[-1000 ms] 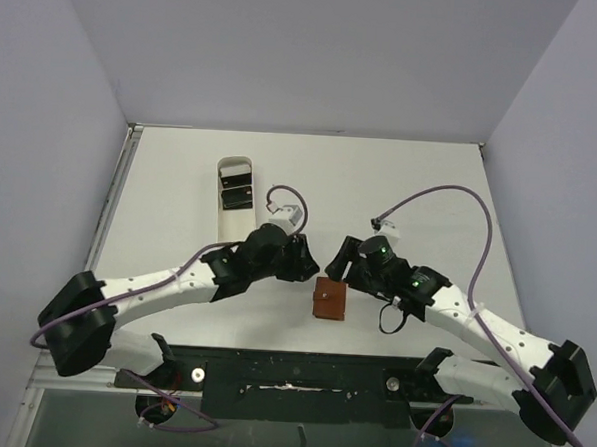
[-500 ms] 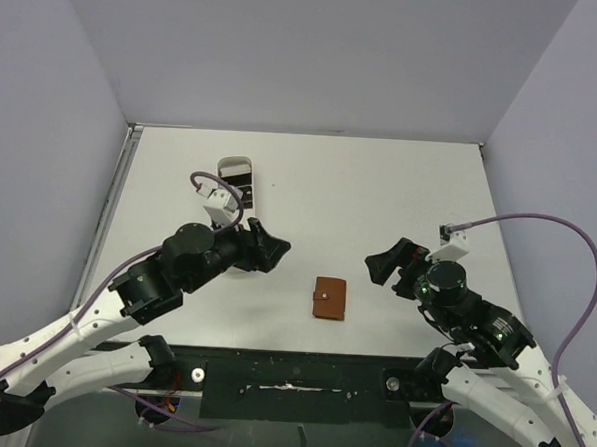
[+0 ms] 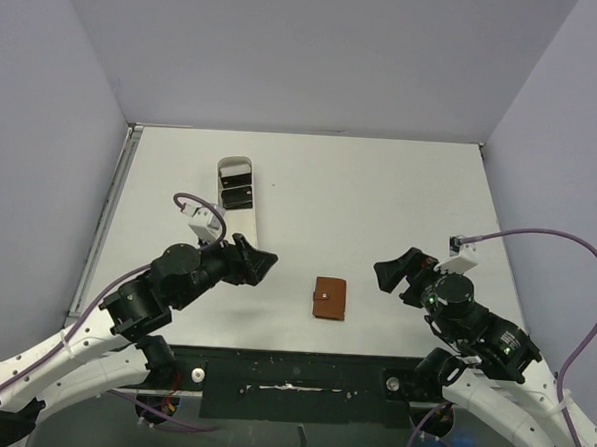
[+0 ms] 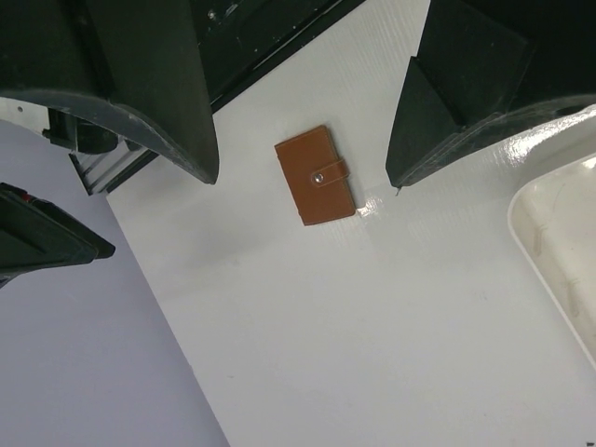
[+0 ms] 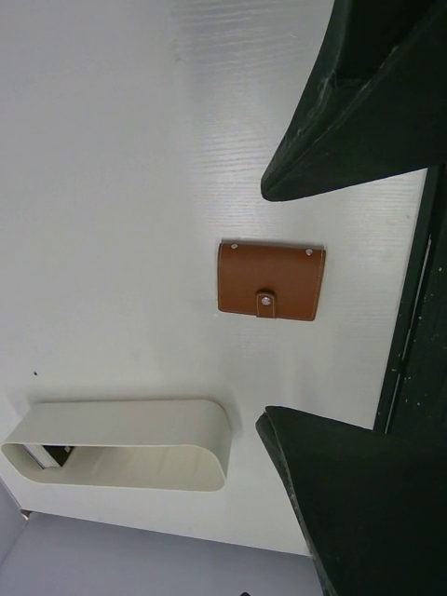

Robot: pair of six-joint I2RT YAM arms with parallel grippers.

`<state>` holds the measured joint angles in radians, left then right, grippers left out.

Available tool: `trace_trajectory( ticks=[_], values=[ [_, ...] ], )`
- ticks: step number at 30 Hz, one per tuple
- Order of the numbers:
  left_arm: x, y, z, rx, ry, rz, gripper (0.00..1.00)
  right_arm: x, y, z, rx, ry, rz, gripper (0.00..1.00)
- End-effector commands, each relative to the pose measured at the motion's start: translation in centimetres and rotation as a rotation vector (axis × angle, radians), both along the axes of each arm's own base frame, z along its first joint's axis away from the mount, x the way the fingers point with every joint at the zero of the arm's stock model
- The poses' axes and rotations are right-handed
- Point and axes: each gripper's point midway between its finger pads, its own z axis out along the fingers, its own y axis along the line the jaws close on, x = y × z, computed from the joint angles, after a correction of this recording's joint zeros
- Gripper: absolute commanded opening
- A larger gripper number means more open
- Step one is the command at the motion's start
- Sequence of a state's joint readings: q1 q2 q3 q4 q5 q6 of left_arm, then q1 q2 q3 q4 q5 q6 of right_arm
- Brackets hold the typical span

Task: Put the credit cards into the card holder
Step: Reset both arms

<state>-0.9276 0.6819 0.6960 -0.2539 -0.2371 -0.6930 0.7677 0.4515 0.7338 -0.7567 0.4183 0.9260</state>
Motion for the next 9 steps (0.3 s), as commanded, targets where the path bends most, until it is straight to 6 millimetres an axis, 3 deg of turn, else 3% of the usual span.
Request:
trace_trajectory(
  ticks=[1,9],
  values=[
    [0.76,0.14,2.81,-0.092,-0.066,0.040,0.73,0.56,0.78,1.08,0.030,-0.044,0.014,0.98],
    [1.34,0.29,2.33,-0.053,-0.064,0.065,0.73,0.61,0.93,0.88,0.025,-0.032,0.015,0.98]
  ],
)
